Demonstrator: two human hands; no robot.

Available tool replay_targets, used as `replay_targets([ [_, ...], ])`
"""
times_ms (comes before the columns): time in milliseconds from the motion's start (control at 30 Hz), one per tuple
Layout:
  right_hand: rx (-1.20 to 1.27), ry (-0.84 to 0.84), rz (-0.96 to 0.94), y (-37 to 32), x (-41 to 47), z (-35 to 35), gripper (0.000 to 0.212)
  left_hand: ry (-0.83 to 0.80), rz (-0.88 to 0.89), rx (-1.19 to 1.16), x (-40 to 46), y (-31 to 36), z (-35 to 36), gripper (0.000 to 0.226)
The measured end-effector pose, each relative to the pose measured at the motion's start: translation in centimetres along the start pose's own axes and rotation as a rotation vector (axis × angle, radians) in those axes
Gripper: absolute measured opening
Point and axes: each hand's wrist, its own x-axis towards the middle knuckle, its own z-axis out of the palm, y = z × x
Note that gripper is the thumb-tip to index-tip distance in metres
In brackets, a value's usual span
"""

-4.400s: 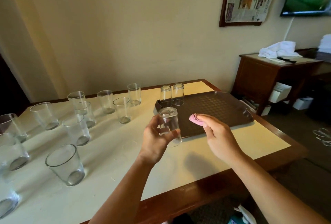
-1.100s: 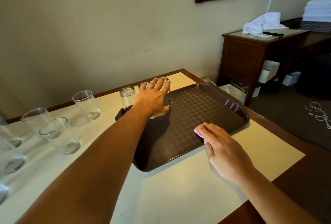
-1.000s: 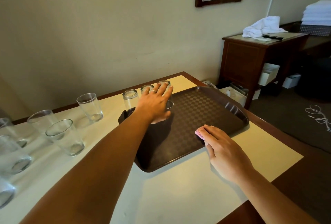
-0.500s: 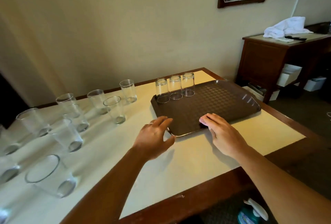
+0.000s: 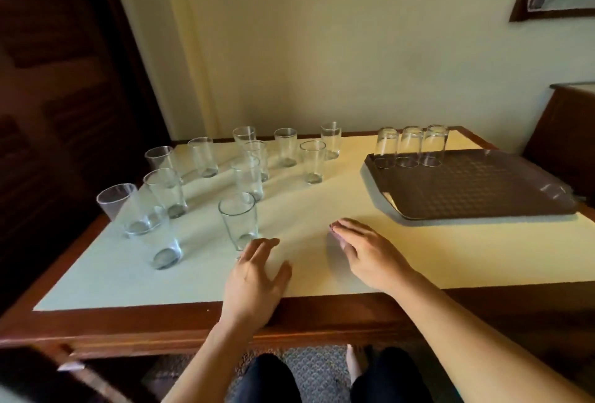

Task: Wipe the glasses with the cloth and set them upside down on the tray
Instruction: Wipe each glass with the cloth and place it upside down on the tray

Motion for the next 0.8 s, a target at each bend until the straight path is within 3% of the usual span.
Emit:
replay_targets([
  [167, -0.083, -0.055, 0.037, 0.5, 0.1, 0.5, 0.049, 0.226, -0.198, -0.056, -0.2, -1.8, -2.1, 0.023],
  [267, -0.068, -0.126, 0.087, 0.9, 0.2, 0.7, 0.053, 0.314, -0.300, -0.095, 0.4, -2.2, -2.6, 0.039],
  [433, -0.055, -0.131, 0.099, 0.4, 0.0, 0.7, 0.052, 0.225, -0.265, -0.183, 2.3, -3.3, -2.5, 0.084],
  [667, -0.065, -0.116, 0.116, 0.2, 0.1, 0.5, 0.053, 0.208, -0.247, -0.286, 5.3, -3.7, -2.2, 0.063],
  [800, -0.038, -0.105, 0.126, -0.3, 0.2, 0.5, 0.051, 0.236, -0.211, -0.529, 6.0, -2.4, -2.0, 0.086],
])
